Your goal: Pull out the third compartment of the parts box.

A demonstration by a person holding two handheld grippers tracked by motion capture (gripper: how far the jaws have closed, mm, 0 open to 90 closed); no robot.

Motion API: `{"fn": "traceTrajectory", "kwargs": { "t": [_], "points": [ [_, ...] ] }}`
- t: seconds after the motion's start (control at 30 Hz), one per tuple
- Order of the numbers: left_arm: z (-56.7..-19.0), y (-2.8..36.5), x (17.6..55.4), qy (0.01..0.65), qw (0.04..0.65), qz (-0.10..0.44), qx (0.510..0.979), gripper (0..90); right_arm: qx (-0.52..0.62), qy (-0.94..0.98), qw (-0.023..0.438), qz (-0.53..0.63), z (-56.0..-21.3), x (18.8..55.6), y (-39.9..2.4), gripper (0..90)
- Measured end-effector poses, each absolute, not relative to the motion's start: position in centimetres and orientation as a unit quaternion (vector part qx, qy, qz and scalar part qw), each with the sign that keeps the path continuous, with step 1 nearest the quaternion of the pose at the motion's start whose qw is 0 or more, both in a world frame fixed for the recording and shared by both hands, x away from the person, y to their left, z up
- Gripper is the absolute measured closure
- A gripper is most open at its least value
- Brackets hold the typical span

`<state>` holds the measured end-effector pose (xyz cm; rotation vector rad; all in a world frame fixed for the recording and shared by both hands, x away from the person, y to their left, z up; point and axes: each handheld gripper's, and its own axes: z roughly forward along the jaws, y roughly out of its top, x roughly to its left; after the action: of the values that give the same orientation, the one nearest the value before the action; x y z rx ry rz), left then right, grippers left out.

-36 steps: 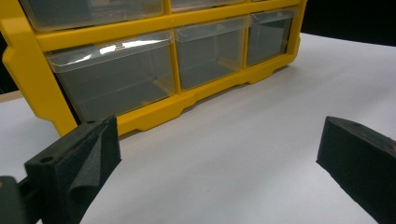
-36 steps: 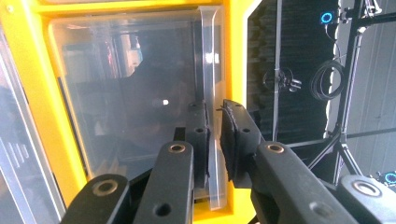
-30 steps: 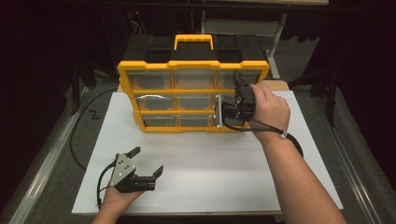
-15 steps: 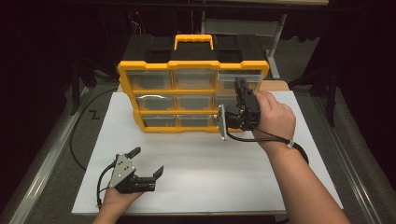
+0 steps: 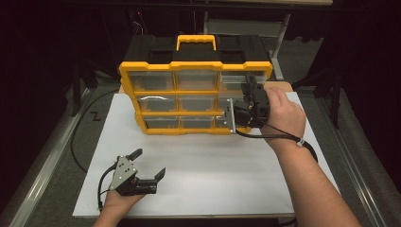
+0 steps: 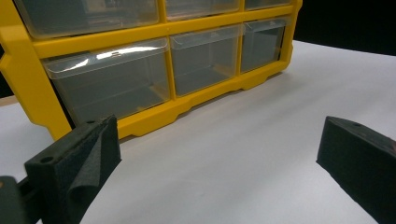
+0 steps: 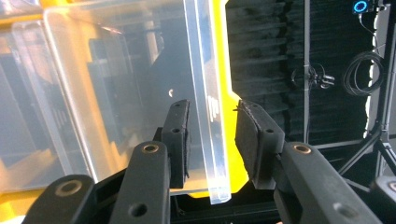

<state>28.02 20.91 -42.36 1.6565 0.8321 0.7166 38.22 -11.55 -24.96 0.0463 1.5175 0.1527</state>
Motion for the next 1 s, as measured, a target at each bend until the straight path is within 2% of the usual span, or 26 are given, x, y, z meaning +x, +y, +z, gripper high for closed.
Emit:
{"fn": "traceTrajectory", "kwargs": {
  "t": [0.2,1.0],
  "points": [
    [-42.4,20.9,28.0,0.352,0.545,0.302,0.699,0.5,0.021,0.682,0.728,0.062,-25.3,38.4,-11.5,77.8],
    [-42.4,20.8,28.0,0.352,0.543,0.301,0.701,0.5,-0.001,0.663,0.745,0.077,-26.0,34.3,-12.1,79.4]
  ]
}}
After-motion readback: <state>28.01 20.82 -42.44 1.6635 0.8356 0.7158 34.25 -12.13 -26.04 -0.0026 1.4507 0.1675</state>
